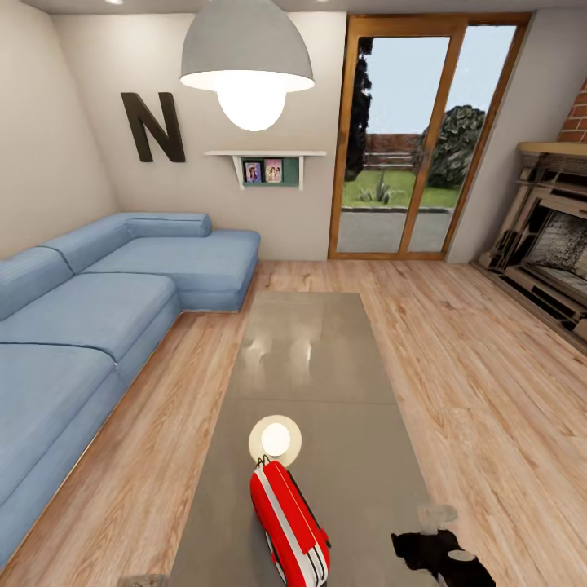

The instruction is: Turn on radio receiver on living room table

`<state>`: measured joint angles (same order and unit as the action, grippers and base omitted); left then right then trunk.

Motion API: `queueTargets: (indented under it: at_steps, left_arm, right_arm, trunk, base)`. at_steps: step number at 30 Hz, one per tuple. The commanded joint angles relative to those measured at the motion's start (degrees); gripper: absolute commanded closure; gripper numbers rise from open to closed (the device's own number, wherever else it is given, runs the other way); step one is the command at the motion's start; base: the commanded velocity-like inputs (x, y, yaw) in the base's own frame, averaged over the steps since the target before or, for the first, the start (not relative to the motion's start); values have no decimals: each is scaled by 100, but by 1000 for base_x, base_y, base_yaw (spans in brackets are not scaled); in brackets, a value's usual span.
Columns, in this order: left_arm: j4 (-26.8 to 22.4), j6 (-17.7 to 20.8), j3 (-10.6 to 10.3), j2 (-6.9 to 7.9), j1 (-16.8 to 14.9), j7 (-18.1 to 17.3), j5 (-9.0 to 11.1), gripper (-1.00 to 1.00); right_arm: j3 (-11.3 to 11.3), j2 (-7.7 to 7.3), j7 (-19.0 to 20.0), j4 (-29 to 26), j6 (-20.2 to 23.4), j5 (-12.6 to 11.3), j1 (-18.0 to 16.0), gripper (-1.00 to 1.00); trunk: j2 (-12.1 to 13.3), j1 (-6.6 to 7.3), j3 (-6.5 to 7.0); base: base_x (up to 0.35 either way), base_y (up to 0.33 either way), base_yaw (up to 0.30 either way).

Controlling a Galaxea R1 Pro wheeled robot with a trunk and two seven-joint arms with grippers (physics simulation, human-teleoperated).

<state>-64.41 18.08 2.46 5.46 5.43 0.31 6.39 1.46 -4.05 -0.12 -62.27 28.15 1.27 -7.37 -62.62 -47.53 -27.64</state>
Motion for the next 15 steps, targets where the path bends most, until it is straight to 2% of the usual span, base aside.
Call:
queueTargets:
  at_steps: [1, 6, 8, 9, 11, 12, 15]
  left_arm:
    - [-72, 142, 0, 1, -119, -33, 4, -100]
    - [-193, 665, 5, -3, -749, -412, 28, -100]
    - [-210, 788, 7, -11, -992, -708, 37, -100]
    - [-234, 851, 8, -29, -1199, -1029, 44, -100]
    - [-291, 883, 10, -48, -1325, -1270, 63, -100]
    - [-344, 881, 14, -63, -1390, -1406, 126, -100]
    - [-367, 877, 12, -67, -1423, -1482, 203, -100]
  right_arm:
    - [4, 2, 1, -277, 214, -7, -52, -100]
    - [17, 27, 3, -872, 749, -37, -378, -100]
    - [21, 43, 20, -958, 841, -50, -510, -100]
    - [25, 52, 85, -1012, 884, -50, -579, -100]
    - [28, 57, 206, -1045, 906, -46, -617, -100]
    - [28, 59, 413, -1071, 911, -38, -638, -100]
    - [29, 61, 609, -1087, 910, -33, -649, -100]
  trunk:
    - [0, 0, 0]
    - [0, 0, 0]
    - [0, 0, 0]
    - [0, 0, 0]
    - [0, 0, 0]
    - [0, 0, 0]
    - [0, 0, 0]
  base:
    - [0, 0, 0]
    - [0, 0, 0]
    - [0, 0, 0]
    - [0, 0, 0]
    - [0, 0, 0]
    - [0, 0, 0]
    - [0, 0, 0]
